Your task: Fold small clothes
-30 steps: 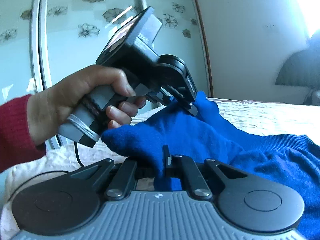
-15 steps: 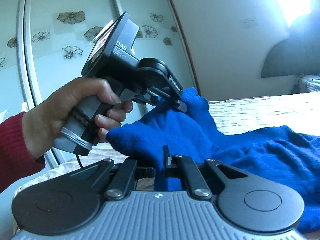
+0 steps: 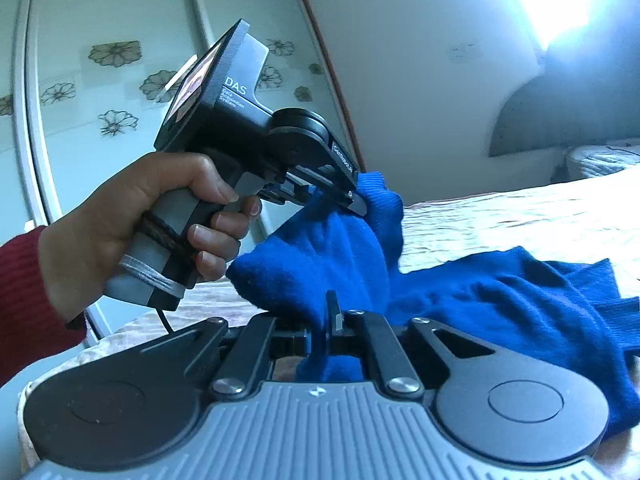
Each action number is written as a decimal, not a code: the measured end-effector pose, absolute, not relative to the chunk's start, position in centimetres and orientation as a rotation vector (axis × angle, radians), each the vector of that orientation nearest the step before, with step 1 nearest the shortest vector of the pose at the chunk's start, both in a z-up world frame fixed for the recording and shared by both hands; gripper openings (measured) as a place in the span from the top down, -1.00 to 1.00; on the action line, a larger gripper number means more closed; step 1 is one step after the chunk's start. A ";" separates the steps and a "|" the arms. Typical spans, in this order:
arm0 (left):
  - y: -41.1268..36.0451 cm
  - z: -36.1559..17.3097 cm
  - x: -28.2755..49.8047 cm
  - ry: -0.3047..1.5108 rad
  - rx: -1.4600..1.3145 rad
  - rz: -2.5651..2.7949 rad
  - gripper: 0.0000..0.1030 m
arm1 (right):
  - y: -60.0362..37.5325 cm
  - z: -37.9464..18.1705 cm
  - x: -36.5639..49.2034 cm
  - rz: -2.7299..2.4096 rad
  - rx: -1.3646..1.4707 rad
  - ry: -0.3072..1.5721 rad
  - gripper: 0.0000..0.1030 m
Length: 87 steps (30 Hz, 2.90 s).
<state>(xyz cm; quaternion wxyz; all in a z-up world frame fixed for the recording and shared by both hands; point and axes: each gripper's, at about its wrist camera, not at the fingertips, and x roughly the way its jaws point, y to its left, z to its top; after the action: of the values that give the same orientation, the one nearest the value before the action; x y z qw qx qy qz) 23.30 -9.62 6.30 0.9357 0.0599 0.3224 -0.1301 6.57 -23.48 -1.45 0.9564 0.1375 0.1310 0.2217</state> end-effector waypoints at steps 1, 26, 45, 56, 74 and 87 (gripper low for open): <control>-10.0 6.2 23.3 0.659 0.125 -0.268 0.76 | -23.5 -1.5 6.6 0.442 0.284 0.266 0.89; -20.5 3.0 23.7 0.695 0.202 -0.346 0.76 | -25.8 -2.5 6.2 0.293 0.363 0.292 0.89; -26.9 -1.7 24.8 0.764 0.235 -0.396 0.42 | -30.4 -5.2 5.7 0.219 0.529 0.368 0.89; -26.4 -0.1 24.9 0.684 0.155 -0.373 -0.47 | -31.8 -6.8 6.0 0.203 0.624 0.435 0.85; -13.6 0.1 21.1 0.635 0.088 -0.275 -0.64 | -36.0 -1.0 10.8 0.175 0.495 0.373 -0.29; -12.8 -2.6 18.6 0.604 0.170 -0.287 -0.72 | -35.5 -4.1 25.7 0.353 0.477 0.675 0.62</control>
<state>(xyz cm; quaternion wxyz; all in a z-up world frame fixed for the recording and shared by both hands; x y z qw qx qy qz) 18.63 -12.78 -2.57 0.9410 0.0834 0.2962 -0.1406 25.65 -35.52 -4.14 0.9007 0.2304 0.3265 0.1707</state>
